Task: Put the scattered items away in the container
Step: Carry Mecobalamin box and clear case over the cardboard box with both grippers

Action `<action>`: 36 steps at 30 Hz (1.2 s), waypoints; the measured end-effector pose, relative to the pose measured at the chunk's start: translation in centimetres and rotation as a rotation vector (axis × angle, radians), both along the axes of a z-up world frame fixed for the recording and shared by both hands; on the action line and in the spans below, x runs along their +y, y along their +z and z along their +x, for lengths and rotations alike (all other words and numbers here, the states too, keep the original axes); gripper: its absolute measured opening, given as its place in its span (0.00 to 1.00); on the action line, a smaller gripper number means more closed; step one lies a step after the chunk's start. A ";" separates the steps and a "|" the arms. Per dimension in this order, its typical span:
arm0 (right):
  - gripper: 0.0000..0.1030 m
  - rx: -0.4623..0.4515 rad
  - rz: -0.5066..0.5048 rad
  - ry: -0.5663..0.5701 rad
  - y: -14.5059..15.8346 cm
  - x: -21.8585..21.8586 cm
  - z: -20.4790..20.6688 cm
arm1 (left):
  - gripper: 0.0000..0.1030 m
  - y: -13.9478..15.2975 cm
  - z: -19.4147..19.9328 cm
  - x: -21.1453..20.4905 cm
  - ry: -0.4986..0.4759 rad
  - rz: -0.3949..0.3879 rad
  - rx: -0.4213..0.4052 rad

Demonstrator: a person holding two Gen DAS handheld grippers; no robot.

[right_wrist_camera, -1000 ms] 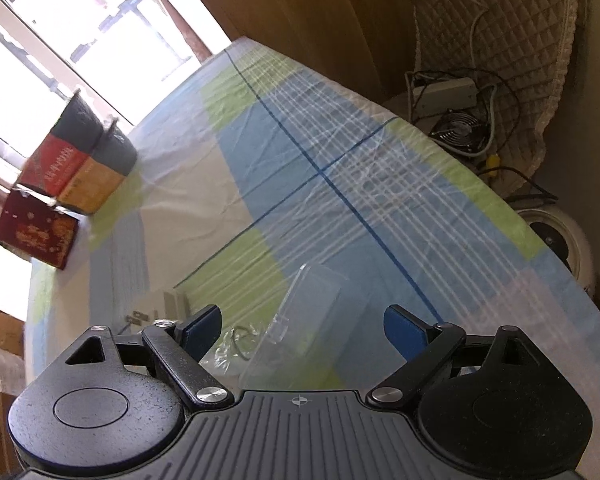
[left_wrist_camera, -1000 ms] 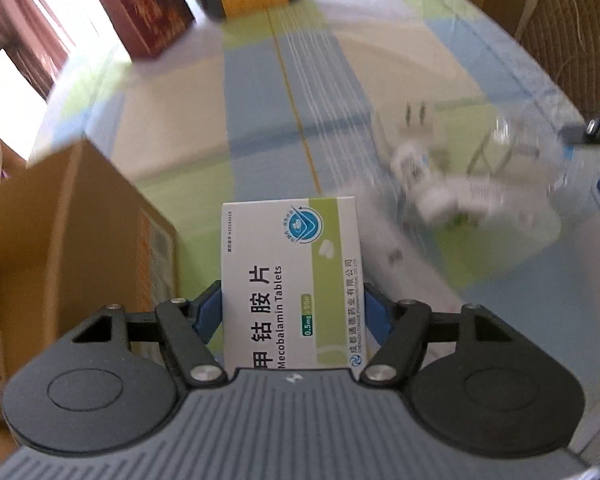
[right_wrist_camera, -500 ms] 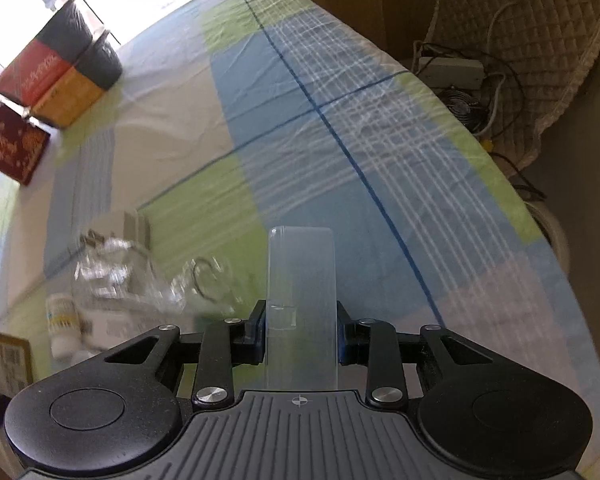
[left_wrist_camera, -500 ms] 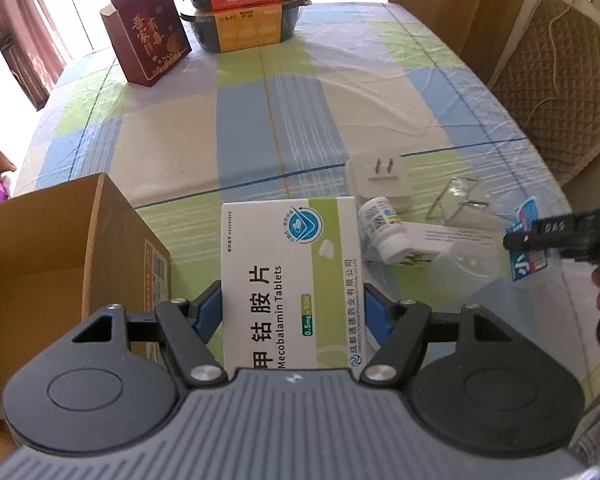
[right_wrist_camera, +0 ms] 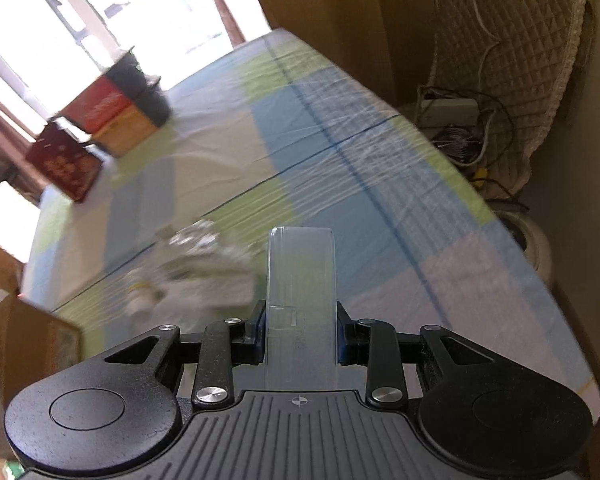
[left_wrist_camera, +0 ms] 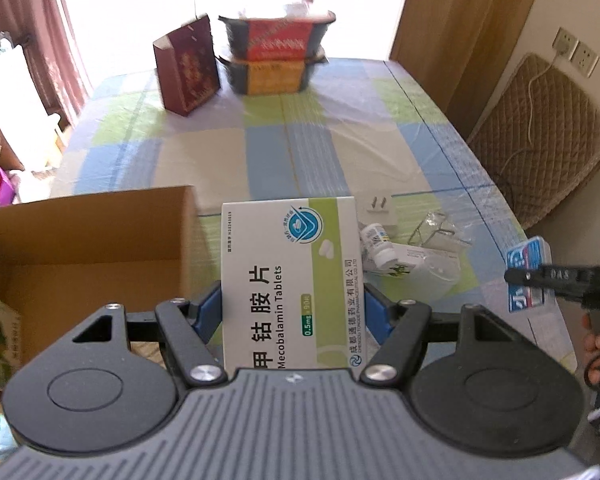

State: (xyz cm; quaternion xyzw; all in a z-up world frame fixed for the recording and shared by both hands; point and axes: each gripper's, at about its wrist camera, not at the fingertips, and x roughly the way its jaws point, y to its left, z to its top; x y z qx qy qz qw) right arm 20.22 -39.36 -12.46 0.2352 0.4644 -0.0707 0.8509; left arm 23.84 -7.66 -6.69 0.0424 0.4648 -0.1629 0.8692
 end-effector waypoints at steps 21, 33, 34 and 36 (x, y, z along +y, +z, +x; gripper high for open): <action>0.32 -0.184 0.171 0.451 9.3 21.8 0.1 | 0.65 7.4 -3.2 17.2 0.133 0.089 -0.133; 0.32 -0.160 0.112 0.579 7.4 31.8 3.8 | 0.65 5.5 0.6 22.2 0.151 0.062 -0.081; 0.32 -0.150 0.104 0.582 6.8 32.5 4.1 | 0.65 5.1 1.0 22.5 0.152 0.061 -0.071; 0.32 -0.129 0.090 0.585 5.9 33.5 4.7 | 0.65 4.2 1.8 23.1 0.149 0.064 -0.048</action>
